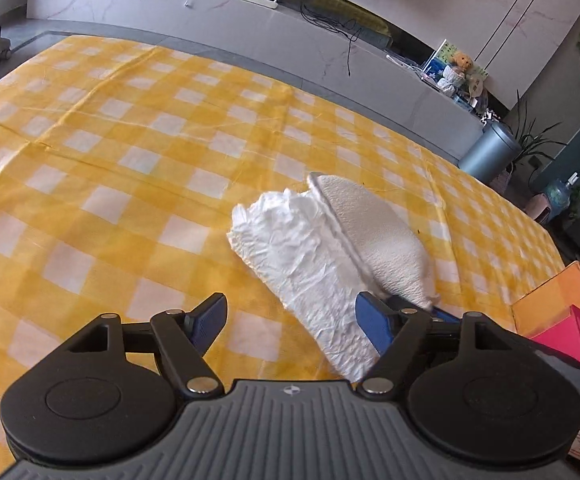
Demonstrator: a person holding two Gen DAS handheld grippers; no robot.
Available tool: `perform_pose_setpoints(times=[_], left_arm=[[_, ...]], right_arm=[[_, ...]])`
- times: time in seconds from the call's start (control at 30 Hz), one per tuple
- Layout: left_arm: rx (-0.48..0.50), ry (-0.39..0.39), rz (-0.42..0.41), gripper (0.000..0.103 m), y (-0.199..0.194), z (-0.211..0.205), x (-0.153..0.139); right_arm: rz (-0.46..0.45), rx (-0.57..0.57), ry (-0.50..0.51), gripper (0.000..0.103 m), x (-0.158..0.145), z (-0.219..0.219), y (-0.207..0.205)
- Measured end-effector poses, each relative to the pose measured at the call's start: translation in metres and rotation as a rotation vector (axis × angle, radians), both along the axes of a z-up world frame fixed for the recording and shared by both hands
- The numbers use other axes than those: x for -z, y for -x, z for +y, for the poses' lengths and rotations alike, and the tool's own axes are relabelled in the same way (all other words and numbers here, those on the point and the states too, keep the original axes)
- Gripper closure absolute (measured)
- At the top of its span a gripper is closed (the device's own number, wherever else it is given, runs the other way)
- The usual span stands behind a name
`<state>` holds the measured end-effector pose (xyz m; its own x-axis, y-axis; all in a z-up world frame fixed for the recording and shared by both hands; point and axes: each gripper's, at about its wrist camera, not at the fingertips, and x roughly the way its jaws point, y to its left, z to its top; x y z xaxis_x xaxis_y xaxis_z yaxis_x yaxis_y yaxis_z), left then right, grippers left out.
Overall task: Organize soft objects
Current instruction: 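Grasp the crumpled white cloth with the left gripper while the right grasps the white terry mitt, then lift the white cloth and mitt off the table with both grippers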
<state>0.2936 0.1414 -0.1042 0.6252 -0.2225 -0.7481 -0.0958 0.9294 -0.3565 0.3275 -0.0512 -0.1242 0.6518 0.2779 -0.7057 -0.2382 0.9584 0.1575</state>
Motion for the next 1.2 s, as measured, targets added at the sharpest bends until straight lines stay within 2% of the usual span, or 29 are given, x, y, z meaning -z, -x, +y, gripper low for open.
perform_pose_setpoints(times=[0.1,0.23,0.3,0.33,0.4,0.47,0.57,0.73,0.93,1.03,1.2], left_arm=[[0.009,0.012,-0.001,0.017,-0.004,-0.009,0.005],[0.015,-0.023,-0.009,0.017,-0.013,-0.025,0.009],[0.023,-0.043,-0.004,0.027,-0.017,-0.030,0.012],[0.024,-0.058,-0.003,0.039,-0.017,-0.032,0.013],[0.039,-0.088,-0.010,0.051,-0.016,-0.035,0.012],[0.052,-0.105,-0.020,0.068,-0.013,-0.036,0.008],[0.074,-0.122,-0.018,0.079,-0.003,-0.034,-0.003],[0.042,-0.108,0.027,0.081,0.037,-0.013,-0.021],[0.010,-0.114,0.053,0.082,0.100,0.001,-0.043],[-0.010,-0.131,0.070,0.082,0.126,0.000,-0.047],[0.020,-0.093,0.092,0.082,0.153,-0.009,-0.044]], right_arm=[[-0.015,0.043,0.023,0.090,-0.003,-0.006,0.004],[0.038,0.047,0.019,0.093,0.007,-0.009,0.006],[0.048,0.048,0.015,0.094,0.008,-0.009,0.007],[0.048,0.046,0.017,0.095,0.008,-0.009,0.008],[0.049,0.035,0.021,0.097,0.006,-0.008,0.008],[0.049,0.024,0.023,0.097,0.004,-0.008,0.009],[0.047,0.005,0.009,0.097,-0.004,-0.010,0.014],[0.042,-0.033,-0.016,0.098,-0.024,-0.008,0.042],[0.072,-0.052,-0.060,0.098,-0.038,-0.016,0.106],[0.101,-0.058,-0.029,0.098,-0.040,-0.018,0.141],[0.157,-0.054,0.015,0.098,-0.031,-0.032,0.186]])
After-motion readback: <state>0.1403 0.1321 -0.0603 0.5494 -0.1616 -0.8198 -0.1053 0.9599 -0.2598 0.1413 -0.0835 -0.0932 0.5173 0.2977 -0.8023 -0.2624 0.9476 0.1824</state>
